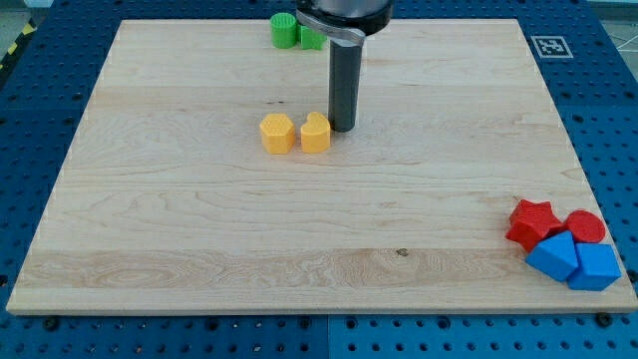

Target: Move your arm towards the green circle

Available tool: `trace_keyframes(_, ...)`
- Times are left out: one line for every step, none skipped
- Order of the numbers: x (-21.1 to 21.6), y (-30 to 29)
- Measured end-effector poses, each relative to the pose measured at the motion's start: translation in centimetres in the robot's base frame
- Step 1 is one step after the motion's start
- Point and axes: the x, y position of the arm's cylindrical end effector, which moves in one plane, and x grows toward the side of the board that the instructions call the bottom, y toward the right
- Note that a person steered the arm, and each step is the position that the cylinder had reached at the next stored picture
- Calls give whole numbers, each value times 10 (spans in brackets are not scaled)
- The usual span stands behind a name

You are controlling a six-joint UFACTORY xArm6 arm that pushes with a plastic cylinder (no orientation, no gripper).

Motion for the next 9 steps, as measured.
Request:
trace_keyframes(0, -18)
trace_keyframes(0, -36)
trace_keyframes(-4, -40)
trace_keyframes(-32, -37)
trace_keyframes(-76, -65)
trace_keyframes(-128, -114)
trace_keyframes(-192, -142)
trace_keyframes(-209, -139)
trace_keyframes(-210, -125)
